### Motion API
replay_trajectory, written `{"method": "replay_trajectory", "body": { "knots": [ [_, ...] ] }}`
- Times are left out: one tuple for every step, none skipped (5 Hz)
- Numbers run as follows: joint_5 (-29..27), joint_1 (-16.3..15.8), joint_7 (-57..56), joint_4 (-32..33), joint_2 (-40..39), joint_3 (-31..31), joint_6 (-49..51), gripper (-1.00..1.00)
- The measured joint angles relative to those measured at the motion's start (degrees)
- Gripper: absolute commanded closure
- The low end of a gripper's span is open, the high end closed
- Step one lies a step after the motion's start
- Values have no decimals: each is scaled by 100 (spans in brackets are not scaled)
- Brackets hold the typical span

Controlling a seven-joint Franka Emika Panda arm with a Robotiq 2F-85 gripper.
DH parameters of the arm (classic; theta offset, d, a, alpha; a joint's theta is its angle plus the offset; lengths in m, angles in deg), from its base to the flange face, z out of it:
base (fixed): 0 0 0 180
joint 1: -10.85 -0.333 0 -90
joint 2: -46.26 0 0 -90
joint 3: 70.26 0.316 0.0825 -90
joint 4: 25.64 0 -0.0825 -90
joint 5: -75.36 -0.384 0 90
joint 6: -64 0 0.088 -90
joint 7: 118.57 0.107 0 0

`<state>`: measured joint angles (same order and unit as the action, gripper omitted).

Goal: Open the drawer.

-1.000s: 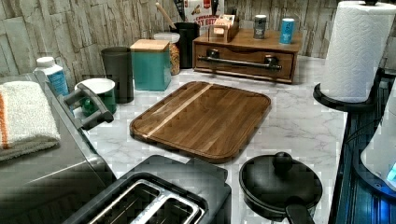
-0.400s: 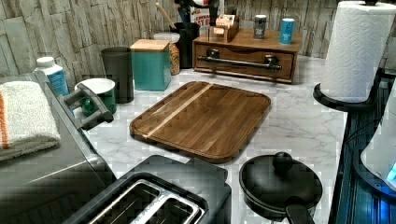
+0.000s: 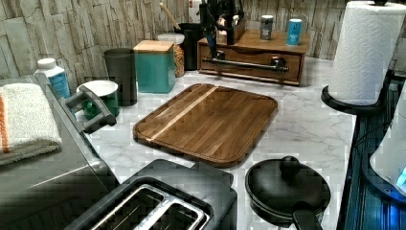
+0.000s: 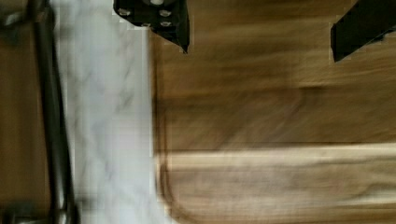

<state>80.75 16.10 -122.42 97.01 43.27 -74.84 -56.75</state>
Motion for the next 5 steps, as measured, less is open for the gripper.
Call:
{"method": "replay_trajectory", "body": {
  "knots": [
    [422,86,-495,235,-28,-140,-719,-100],
    [498,280,-1248,269,-41,-233,-792,-100],
    [498,505,-1953,269,-130,-312,-1066,-100],
    [757,556,-2009,257,-341,-569,-1449,-100],
    [798,588,-2009,269,-584,-755,-1569,-100]
  ]
}}
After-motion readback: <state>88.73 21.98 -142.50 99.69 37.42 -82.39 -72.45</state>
